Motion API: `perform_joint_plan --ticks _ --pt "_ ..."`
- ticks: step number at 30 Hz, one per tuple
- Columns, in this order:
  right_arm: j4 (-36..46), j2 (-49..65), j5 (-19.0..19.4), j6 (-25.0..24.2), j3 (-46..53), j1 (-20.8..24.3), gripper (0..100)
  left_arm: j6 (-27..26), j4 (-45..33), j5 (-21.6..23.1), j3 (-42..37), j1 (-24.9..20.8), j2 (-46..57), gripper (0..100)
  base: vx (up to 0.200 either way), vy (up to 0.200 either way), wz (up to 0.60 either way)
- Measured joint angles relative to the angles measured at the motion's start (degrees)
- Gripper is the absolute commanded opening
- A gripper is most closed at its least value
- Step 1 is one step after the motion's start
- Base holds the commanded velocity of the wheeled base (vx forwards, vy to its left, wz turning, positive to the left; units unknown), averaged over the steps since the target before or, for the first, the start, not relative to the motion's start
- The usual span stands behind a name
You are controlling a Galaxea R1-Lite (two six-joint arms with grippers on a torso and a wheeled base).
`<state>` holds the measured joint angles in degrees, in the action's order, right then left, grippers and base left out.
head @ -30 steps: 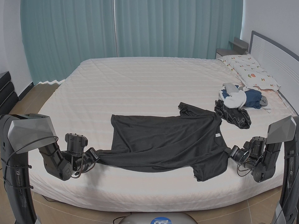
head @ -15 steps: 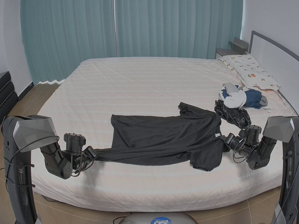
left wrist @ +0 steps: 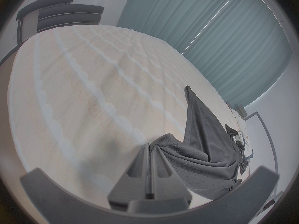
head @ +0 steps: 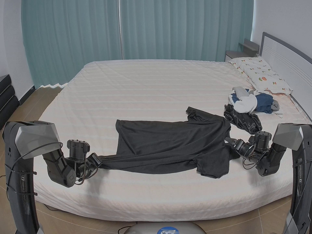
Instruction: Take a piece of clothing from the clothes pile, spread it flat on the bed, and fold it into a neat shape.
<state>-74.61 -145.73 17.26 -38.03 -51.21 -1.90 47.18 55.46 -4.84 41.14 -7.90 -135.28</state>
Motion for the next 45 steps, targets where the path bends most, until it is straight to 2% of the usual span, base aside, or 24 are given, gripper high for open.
perform_joint_plan --ticks 6,12,23,31,38,39,45 --pt "-1.65 2.91 4.66 0.93 8.98 -0.33 100 0.06 0.0 0.02 -0.02 0.07 0.0 0 0.0 0.0 0.0" --pt "-2.46 4.39 6.99 7.14 16.54 0.98 100 0.11 0.0 0.05 -0.09 0.07 0.0 0 0.0 0.0 0.0" --pt "-2.02 5.1 6.81 7.98 19.85 5.97 100 0.09 -0.01 0.06 -0.11 0.24 0.0 0 0.0 0.0 0.0" --pt "-1.82 6.36 6.61 8.62 21.2 4.05 100 0.09 -0.01 0.09 -0.11 0.27 0.0 0 0.0 0.0 0.0" --pt "-1.89 6.01 6.6 8.53 21.22 4.99 100 0.09 -0.01 0.11 -0.11 0.27 0.02 0 0.0 0.0 0.0" --pt "-1.91 5.86 6.57 8.53 20.96 5.29 0 0.09 -0.01 0.11 -0.11 0.27 0.02 0 0.0 0.0 0.0" --pt "-1.76 5.24 4.94 8.51 19.41 6.5 0 0.09 -0.01 0.13 -0.11 0.24 0.02 0 0.0 0.0 0.0"
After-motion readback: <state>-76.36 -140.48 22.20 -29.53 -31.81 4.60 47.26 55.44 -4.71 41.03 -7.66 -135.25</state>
